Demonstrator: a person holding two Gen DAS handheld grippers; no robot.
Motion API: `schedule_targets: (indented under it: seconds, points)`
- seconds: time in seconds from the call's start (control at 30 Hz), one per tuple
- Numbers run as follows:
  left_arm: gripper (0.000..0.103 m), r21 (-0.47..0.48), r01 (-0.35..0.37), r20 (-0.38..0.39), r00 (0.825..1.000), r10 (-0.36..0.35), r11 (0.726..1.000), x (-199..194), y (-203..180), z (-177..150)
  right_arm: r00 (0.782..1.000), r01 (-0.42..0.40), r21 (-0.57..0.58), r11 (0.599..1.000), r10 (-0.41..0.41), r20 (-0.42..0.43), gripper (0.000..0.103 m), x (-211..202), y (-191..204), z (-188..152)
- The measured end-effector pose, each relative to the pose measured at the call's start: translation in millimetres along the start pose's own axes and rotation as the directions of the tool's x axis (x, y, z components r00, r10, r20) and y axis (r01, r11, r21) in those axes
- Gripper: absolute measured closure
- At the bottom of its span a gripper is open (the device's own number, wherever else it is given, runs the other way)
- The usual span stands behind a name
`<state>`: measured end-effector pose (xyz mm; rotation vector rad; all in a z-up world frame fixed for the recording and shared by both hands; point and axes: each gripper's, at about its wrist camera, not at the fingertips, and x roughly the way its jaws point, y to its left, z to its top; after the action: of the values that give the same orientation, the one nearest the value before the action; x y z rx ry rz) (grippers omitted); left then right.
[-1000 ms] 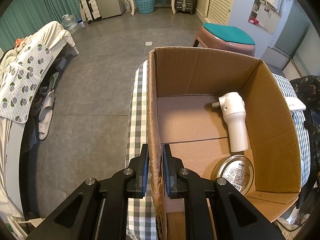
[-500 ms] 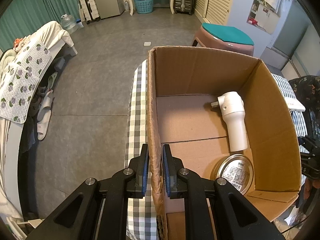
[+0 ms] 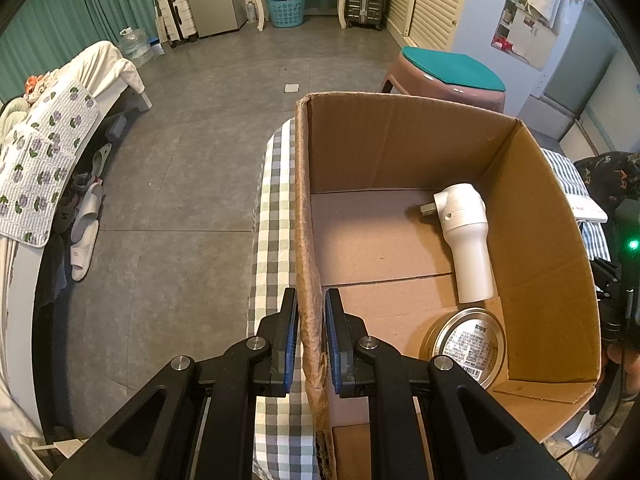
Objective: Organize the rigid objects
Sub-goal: 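Grasp the white TV remote with the right gripper, then carry the white remote into the box and release it with the right gripper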
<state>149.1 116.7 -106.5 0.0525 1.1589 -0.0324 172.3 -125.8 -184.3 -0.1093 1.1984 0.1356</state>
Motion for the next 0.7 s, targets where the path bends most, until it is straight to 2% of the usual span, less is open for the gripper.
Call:
schedule_targets:
  seconds: [0.23,0.7]
  points:
    - [0.091,0.002,-0.005,0.001,1.000,0.005,1.000,1,-1,-1,0.997,-0.039,0.013,0.999,0.038,0.067,0.052,-21,-11,-6]
    - [0.091,0.003,-0.006,0.001,1.000,0.006,1.000,1,-2,-1,0.968,-0.066,-0.025,0.998,0.070,0.242,0.053,-113,-10,-2]
